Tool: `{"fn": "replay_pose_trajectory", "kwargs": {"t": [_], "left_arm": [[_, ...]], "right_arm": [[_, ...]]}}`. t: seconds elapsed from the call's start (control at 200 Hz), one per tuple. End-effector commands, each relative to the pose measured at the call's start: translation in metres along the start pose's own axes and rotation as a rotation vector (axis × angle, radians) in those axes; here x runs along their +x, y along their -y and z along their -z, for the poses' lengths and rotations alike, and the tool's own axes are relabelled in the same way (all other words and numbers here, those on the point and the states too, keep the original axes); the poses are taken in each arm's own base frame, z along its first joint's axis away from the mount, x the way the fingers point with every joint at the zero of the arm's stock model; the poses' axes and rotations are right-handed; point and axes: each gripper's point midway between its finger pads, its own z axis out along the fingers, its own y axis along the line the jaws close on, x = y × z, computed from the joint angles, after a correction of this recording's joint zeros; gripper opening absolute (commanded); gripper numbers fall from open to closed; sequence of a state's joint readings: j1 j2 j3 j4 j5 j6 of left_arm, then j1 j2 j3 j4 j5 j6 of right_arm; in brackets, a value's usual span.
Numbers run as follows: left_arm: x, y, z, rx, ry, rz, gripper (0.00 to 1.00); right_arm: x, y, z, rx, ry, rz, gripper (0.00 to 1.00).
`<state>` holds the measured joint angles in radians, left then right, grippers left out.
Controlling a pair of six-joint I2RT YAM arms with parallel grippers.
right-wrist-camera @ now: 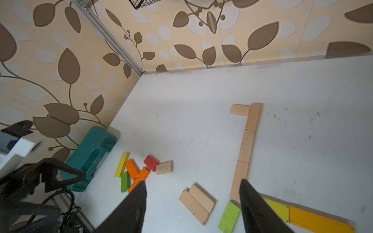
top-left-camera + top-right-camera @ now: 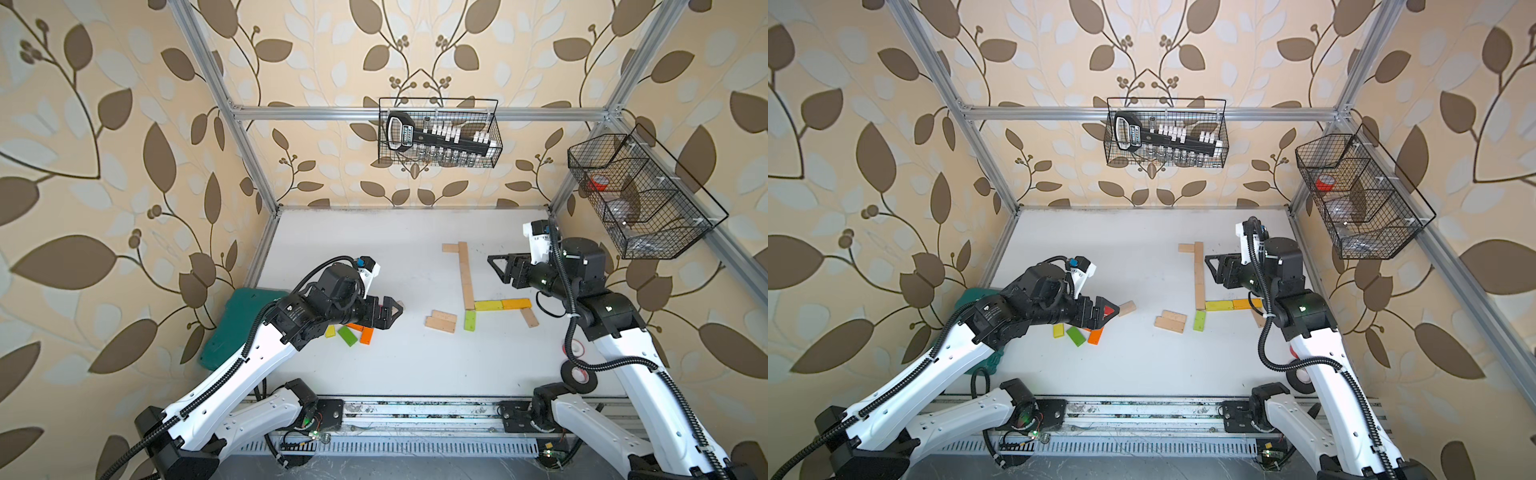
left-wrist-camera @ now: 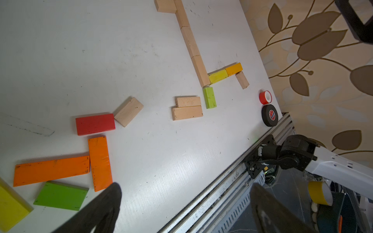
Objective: Assemble a giraffe with building blocks
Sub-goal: Pick up the building block from the center of the board.
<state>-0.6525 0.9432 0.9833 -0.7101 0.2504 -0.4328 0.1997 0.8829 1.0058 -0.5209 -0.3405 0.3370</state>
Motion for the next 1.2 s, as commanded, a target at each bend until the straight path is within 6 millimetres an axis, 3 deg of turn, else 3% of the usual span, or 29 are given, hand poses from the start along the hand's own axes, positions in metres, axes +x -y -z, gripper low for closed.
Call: {"fn": "replay_pose_trajectory", "kwargs": {"t": [0.0, 0.26, 0.675, 0.855, 1.0, 1.195], "left_arm": [[0.001, -0.01, -0.003, -0.04, 0.01, 0.072, 0.99], [0.017, -0.024, -0.026, -0.061, -0.024, 0.2, 0.99], [0.036, -0.061, -0.065, -0.293, -0.102, 0.274, 0.95], [0.041, -0.083, -0.076, -0.442, -0.162, 0.258, 0.94], [0.045, -0.103, -0.081, -0.575, -0.259, 0.222, 0.9], [0.05, -0.105, -0.107, -0.54, -0.322, 0.219, 0.84]], "right_arm": [[0.012, -0.028, 0.007, -0.149, 0.041, -0.06, 0.66], [0.088, -0.035, -0.016, -0.244, -0.005, -0.14, 0.63], [0.172, -0.083, -0.048, -0.272, -0.077, 0.211, 0.62], [0.186, -0.093, -0.057, -0.308, -0.107, 0.241, 0.62], [0.191, -0.088, -0.056, -0.308, -0.094, 0.243, 0.62], [0.195, -0.08, -0.053, -0.286, -0.102, 0.265, 0.62]]}}
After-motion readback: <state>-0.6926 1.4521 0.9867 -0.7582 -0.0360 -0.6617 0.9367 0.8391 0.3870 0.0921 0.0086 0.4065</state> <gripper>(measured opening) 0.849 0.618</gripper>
